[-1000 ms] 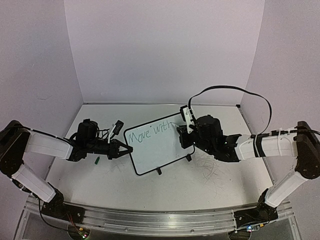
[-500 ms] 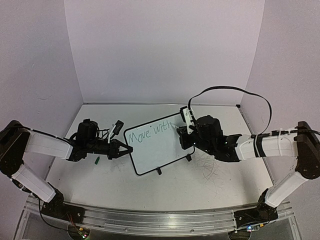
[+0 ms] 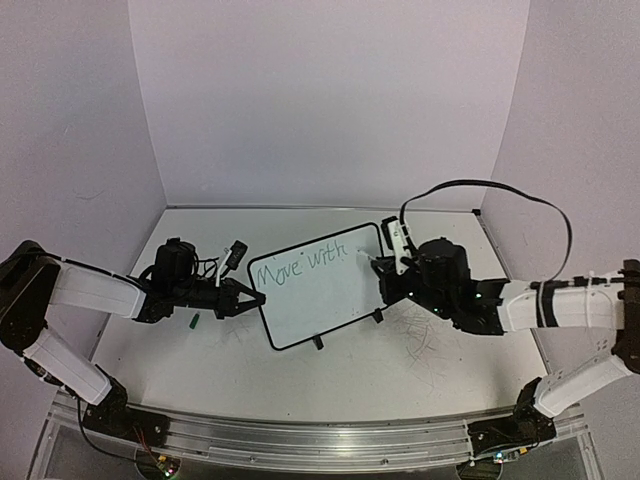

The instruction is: Write a sentence on the whiteboard

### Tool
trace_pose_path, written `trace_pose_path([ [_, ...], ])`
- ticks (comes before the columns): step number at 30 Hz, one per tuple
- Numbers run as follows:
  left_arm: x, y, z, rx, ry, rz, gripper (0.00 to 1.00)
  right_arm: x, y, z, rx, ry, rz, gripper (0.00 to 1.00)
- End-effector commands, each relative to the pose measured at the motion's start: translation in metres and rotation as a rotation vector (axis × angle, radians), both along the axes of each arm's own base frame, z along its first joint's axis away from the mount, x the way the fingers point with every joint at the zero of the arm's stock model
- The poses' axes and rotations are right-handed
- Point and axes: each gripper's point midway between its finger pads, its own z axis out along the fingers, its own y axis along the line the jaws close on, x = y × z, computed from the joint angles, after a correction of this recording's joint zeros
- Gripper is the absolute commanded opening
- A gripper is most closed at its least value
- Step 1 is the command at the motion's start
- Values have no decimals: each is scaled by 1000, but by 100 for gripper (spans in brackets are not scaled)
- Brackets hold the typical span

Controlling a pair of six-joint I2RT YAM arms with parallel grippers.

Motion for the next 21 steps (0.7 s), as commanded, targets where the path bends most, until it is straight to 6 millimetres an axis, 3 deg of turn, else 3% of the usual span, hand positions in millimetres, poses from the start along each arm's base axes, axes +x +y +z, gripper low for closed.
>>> trace_pose_path([
  [1, 10, 2, 4, 30, -58, 30, 0, -39, -3, 85, 176, -225, 201, 0],
  [3, 11, 2, 4, 31, -58, 33, 0, -52, 2, 83, 175, -230, 277, 0],
  [7, 13, 1, 4, 29, -38, 37, 0, -53, 17, 53, 71, -146, 348, 0],
  [14, 16, 1, 4, 31, -11, 59, 0, -56, 56, 41, -18, -95, 421, 0],
  [21, 21, 1, 4, 41, 3, 87, 0, -74, 95, 22, -65, -65, 488, 0],
])
